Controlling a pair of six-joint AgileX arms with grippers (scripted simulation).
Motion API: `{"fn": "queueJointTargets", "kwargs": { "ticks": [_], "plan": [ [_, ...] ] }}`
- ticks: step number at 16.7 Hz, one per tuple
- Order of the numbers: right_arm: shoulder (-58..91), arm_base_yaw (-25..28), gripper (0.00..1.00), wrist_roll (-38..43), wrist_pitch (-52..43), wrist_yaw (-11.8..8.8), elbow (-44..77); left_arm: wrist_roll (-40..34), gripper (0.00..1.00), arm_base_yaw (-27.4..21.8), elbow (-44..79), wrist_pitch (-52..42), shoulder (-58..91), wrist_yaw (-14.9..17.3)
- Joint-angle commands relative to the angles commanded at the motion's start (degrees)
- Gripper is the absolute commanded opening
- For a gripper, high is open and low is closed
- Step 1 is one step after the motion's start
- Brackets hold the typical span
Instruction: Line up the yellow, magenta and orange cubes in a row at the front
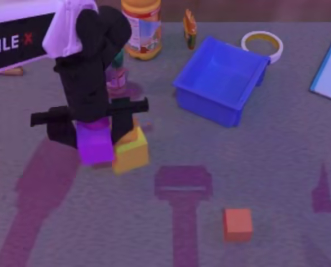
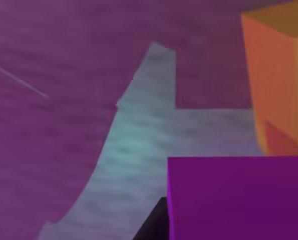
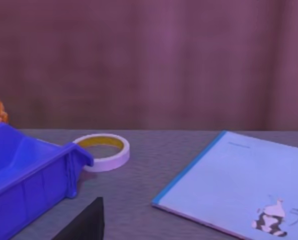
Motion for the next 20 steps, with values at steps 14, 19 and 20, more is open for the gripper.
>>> {"fn": "queueJointTargets", "kwargs": {
  "ticks": [14,19,20],
  "plan": [
    [0.00,0.00,1.00,0.00,0.00,0.00,0.00,-18.08,0.00,-26.90,7.41,-4.27,2.49,-0.34],
    [0.00,0.00,1.00,0.00,0.00,0.00,0.00,-18.32,0.00,-26.75,2.89,1.80,4.09,-0.37],
    [0.00,0.00,1.00,0.00,0.00,0.00,0.00,-18.33,0.00,-26.80,1.35,3.97,4.70,-0.32]
  ]
}}
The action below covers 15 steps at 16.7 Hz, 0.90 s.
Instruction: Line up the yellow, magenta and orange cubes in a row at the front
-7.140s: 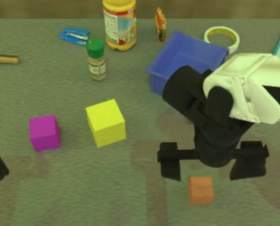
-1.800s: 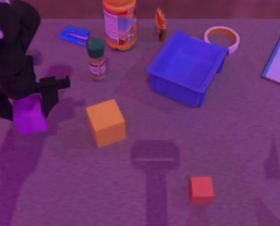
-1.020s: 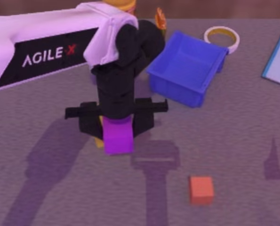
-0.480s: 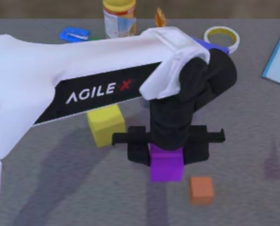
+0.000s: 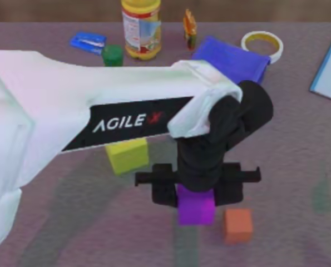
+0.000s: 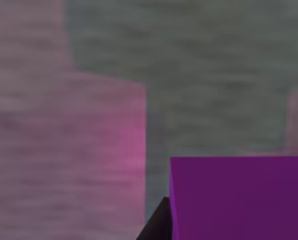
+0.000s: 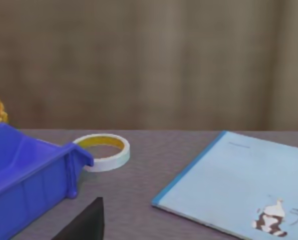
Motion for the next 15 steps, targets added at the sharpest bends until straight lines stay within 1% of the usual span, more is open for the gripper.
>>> {"fn": "queueJointTargets", "kwargs": {
  "ticks": [3,8,15],
  "plan": [
    [0.00,0.00,1.00,0.00,0.00,0.00,0.00,0.07,0.00,-0.28,-3.74,5.31,1.48,0.00],
    [0.00,0.00,1.00,0.00,0.00,0.00,0.00,0.08,0.00,-0.36,-4.40,6.12,1.74,-0.04],
    [0.00,0.00,1.00,0.00,0.00,0.00,0.00,0.08,0.53,-0.36,-4.40,6.12,1.74,-0.04]
  ]
}}
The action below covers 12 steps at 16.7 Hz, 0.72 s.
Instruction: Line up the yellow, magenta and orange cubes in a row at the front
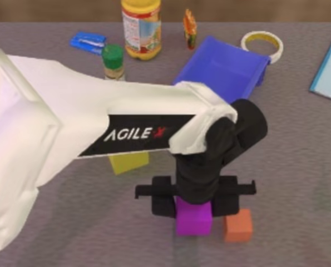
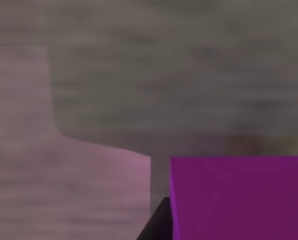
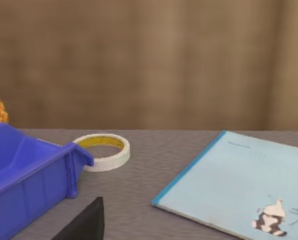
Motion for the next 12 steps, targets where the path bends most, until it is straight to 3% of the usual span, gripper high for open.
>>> {"fn": "queueJointTargets", "kwargs": {
  "ticks": [6,12],
  "plan": [
    [0.00,0.00,1.00,0.00,0.00,0.00,0.00,0.00,0.98,0.00,0.00,0.00,0.00,0.00],
    [0.00,0.00,1.00,0.00,0.00,0.00,0.00,0.00,1.00,0.00,0.00,0.00,0.00,0.00]
  ]
}}
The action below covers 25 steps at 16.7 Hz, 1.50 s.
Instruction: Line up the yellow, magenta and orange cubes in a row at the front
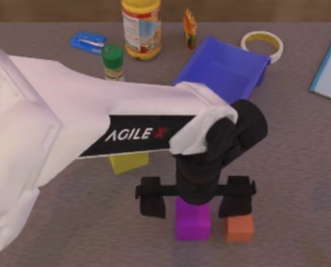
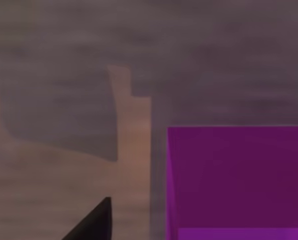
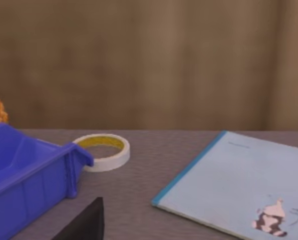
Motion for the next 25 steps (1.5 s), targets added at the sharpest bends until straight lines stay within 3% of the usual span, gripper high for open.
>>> {"fn": "queueJointTargets", "kwargs": {
  "ticks": [5,12,18,21,25],
  "plan": [
    [0.00,0.00,1.00,0.00,0.00,0.00,0.00,-0.12,1.00,0.17,0.85,-1.01,-0.29,-0.04],
    [0.00,0.00,1.00,0.00,0.00,0.00,0.00,-0.40,1.00,0.90,9.35,-13.74,-4.19,-0.02],
    [0.00,0.00,1.00,0.00,0.00,0.00,0.00,0.30,1.00,0.79,9.79,-14.10,-4.16,-0.05],
    [0.00,0.00,1.00,0.00,0.00,0.00,0.00,5.70,1.00,2.14,11.17,-14.58,-3.17,-0.09],
    [0.00,0.00,1.00,0.00,0.00,0.00,0.00,19.95,1.00,5.91,13.86,-15.73,-1.01,0.05]
  ]
}}
